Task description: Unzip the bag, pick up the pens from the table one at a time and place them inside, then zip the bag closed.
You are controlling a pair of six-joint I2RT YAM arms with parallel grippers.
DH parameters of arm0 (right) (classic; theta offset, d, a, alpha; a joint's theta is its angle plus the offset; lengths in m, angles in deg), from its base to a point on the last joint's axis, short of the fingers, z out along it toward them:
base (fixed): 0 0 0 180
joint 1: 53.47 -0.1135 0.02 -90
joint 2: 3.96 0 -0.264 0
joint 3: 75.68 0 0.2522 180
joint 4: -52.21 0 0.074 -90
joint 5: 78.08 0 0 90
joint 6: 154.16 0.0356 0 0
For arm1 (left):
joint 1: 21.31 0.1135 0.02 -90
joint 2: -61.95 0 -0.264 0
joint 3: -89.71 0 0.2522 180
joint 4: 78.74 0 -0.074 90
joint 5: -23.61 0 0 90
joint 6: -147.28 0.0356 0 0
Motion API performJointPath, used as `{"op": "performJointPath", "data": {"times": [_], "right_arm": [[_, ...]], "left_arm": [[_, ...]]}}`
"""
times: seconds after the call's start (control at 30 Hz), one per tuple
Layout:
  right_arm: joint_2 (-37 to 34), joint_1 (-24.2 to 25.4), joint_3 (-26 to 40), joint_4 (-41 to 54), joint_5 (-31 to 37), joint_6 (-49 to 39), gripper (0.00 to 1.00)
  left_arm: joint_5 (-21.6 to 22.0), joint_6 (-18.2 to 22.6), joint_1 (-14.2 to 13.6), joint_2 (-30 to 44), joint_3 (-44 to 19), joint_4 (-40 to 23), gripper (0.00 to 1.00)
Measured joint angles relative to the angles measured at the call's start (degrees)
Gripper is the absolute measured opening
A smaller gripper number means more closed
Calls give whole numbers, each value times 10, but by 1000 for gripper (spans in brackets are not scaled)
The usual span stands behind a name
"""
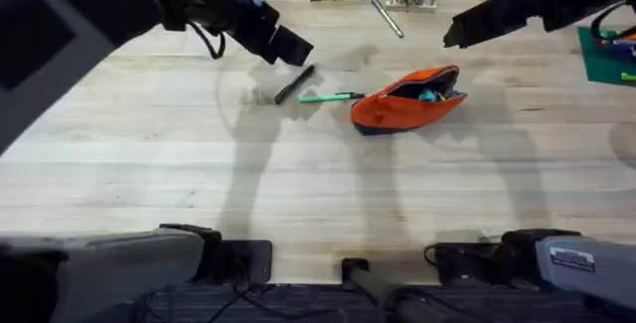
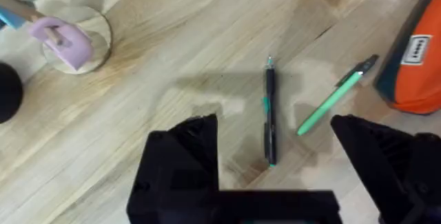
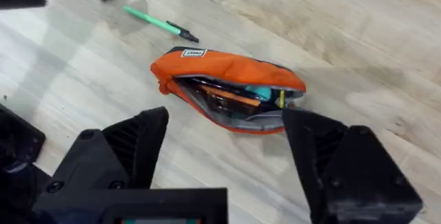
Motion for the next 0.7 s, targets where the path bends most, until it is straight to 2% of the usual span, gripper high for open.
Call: {"op": "performJointPath", "data": {"times": [0.3, 0.7], "right_arm": [[0, 0, 0, 0, 0, 0, 997], [0, 0, 0, 4, 0, 0, 997]], "left_arm": [[11, 0, 0, 58, 0, 31, 993], [24, 0, 0, 80, 0, 45, 993]]}}
